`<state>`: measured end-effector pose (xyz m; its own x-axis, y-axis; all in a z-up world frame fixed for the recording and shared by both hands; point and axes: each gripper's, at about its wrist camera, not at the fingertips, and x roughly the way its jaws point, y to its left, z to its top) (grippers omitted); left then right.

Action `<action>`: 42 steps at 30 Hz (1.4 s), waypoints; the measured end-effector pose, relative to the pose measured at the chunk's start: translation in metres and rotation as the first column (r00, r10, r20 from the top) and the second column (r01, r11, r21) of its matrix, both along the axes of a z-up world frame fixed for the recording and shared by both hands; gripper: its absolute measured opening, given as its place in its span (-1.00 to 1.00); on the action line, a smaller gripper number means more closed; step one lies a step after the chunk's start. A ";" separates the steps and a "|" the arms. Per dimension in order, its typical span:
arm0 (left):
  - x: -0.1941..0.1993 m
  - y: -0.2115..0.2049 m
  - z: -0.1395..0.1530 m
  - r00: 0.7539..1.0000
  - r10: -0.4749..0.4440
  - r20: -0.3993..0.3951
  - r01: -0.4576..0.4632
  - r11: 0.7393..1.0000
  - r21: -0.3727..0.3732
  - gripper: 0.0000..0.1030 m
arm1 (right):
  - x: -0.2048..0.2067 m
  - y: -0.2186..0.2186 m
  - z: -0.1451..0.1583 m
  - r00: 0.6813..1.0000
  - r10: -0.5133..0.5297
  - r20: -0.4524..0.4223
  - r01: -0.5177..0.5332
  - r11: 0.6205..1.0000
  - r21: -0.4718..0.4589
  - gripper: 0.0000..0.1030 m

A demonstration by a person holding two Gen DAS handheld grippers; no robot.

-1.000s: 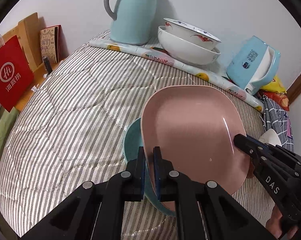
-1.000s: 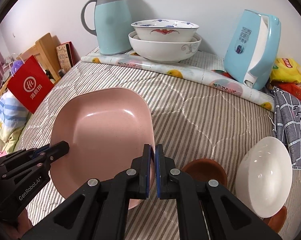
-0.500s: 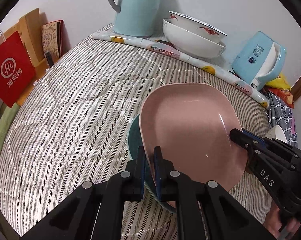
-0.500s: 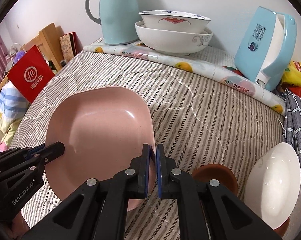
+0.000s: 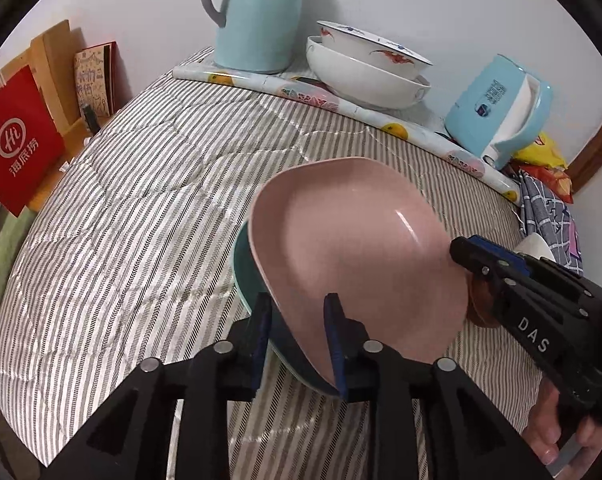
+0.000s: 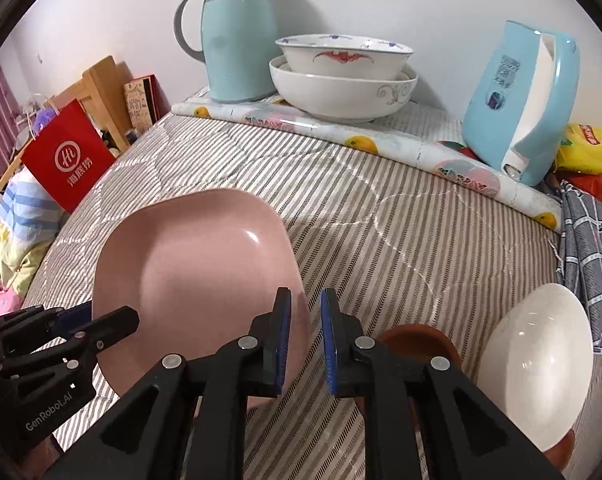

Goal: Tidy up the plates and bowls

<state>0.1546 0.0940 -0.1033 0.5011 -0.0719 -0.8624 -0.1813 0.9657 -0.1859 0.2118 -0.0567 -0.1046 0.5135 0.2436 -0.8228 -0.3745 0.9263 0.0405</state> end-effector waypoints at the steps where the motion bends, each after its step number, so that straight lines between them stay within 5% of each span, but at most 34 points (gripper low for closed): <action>1: -0.001 -0.001 0.001 1.000 0.005 -0.002 -0.005 1.000 0.009 -0.40 | -0.002 -0.002 0.002 1.000 -0.003 0.003 0.003 1.000 0.000 -0.70; 14: -0.025 -0.019 0.021 0.999 0.007 0.037 -0.008 1.000 0.029 -0.32 | -0.043 -0.057 0.034 0.994 -0.082 0.074 0.080 0.997 0.023 -0.40; 19: -0.029 -0.037 0.026 0.999 -0.019 0.049 0.018 1.000 0.024 -0.31 | -0.059 -0.091 0.040 0.984 -0.152 0.088 0.148 0.988 0.050 -0.02; 32: -0.032 -0.100 0.038 0.988 -0.115 0.105 0.115 0.993 0.007 -0.30 | -0.097 -0.184 0.053 0.941 -0.316 0.123 0.309 0.948 0.071 0.10; 42: -0.021 -0.136 0.023 0.985 -0.144 0.098 0.146 0.989 -0.010 -0.30 | -0.103 -0.253 0.029 0.899 -0.427 0.100 0.428 0.904 0.010 0.06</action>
